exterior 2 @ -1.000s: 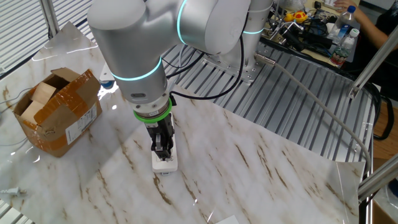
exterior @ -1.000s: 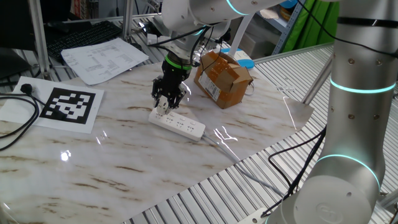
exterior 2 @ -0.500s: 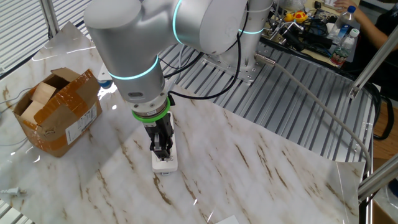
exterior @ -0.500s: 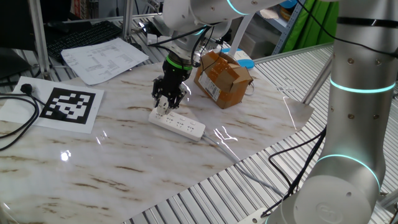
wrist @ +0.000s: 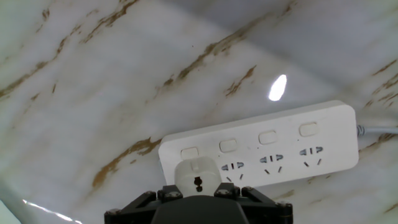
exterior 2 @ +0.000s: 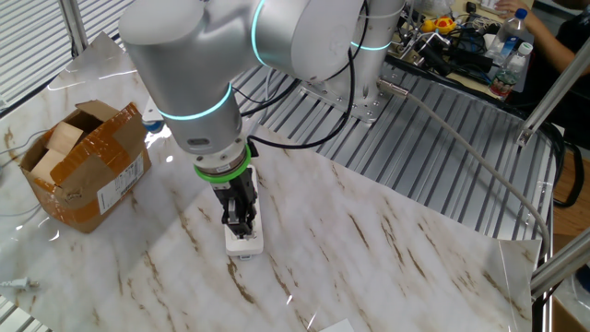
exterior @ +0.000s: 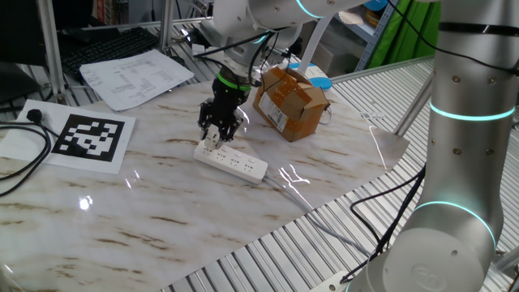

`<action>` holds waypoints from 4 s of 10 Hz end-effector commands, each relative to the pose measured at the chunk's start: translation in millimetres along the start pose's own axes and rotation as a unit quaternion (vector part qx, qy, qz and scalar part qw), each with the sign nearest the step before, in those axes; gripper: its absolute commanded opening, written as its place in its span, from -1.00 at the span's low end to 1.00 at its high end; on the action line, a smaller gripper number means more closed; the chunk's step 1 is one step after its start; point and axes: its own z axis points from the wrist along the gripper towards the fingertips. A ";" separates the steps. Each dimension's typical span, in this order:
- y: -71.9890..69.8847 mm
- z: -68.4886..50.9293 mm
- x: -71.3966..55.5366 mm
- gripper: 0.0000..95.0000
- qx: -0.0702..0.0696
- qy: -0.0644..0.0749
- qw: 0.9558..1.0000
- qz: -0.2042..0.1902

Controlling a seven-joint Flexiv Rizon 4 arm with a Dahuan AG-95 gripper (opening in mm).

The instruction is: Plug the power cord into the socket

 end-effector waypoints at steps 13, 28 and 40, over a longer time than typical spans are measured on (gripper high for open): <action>-0.4 -0.7 1.6 -1.00 0.000 0.001 1.000 -0.006; 0.1 1.5 1.3 -1.00 0.017 -0.008 0.999 -0.028; 0.2 0.2 1.3 -1.00 0.020 -0.005 0.999 -0.036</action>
